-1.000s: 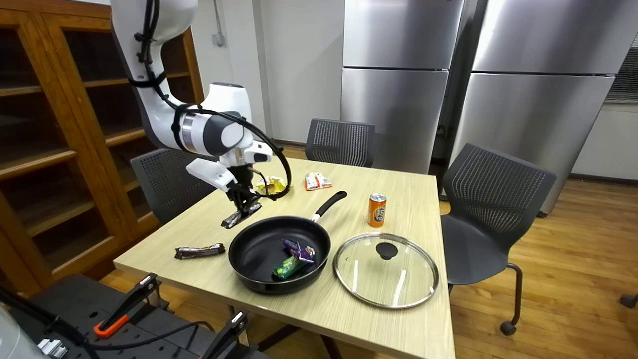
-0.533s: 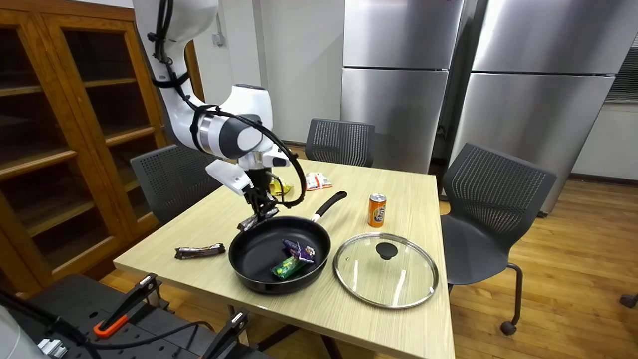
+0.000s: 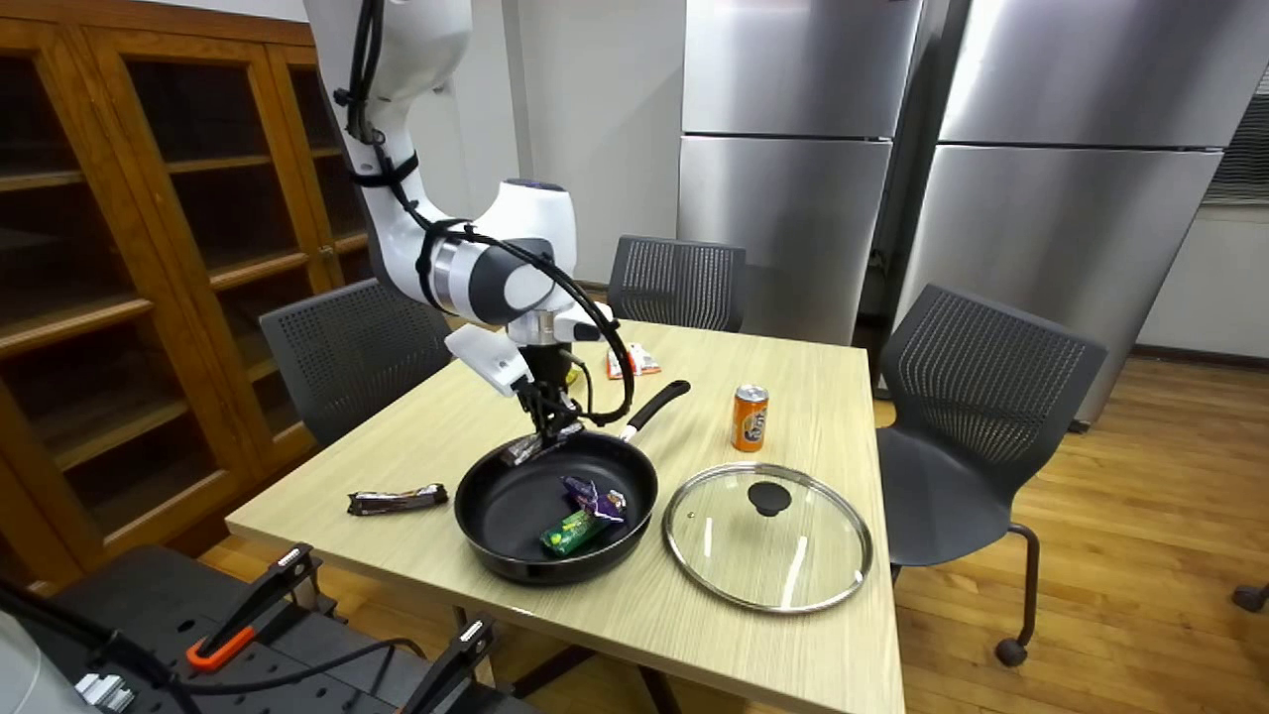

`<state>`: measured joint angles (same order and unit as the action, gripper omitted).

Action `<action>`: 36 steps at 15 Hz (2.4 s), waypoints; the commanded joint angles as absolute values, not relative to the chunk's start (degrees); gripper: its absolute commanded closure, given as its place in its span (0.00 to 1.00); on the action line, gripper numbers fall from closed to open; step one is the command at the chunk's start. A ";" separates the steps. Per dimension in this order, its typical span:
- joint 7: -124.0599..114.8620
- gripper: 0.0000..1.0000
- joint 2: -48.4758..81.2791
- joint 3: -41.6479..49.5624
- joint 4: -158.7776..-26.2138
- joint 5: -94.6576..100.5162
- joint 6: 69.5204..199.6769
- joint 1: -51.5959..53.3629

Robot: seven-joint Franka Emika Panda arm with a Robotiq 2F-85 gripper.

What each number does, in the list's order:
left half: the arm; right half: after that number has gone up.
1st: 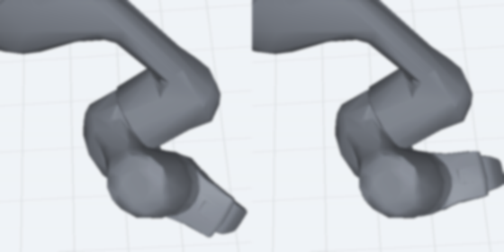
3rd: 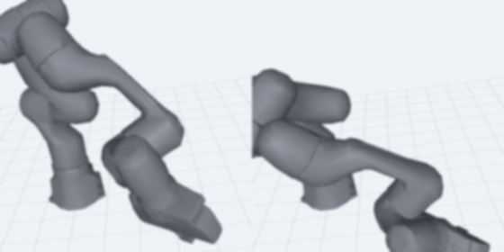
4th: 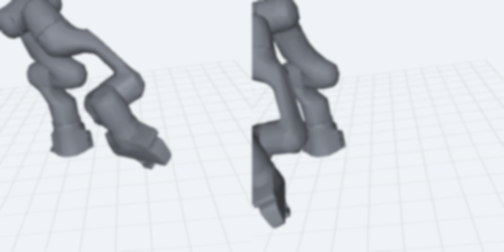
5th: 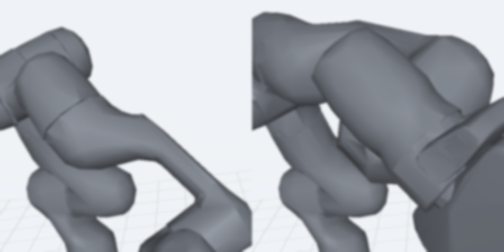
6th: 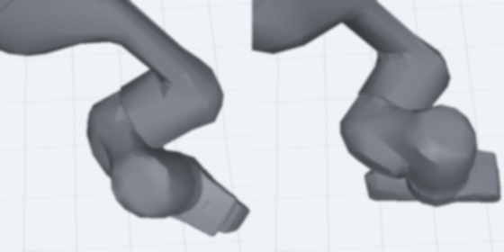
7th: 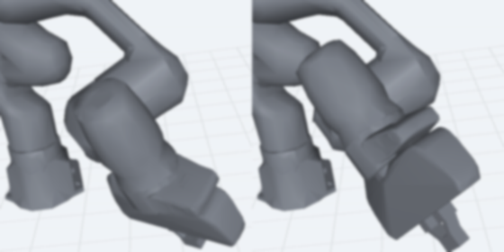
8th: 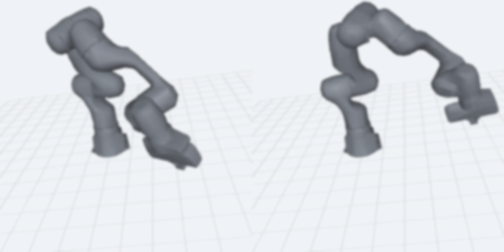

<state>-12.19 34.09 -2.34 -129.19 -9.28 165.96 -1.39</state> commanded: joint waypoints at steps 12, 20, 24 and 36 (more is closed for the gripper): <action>-10.68 0.64 44.39 -5.66 -117.68 -13.74 162.52 -4.37; -10.57 0.11 40.00 -6.19 -122.61 -12.91 164.84 -2.28; -11.00 0.00 36.70 -6.07 -125.46 -12.01 165.03 0.84; -15.25 0.00 34.60 -3.11 -126.02 -8.13 162.01 15.14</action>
<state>-13.16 35.55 -3.44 -125.54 -9.34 163.91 13.25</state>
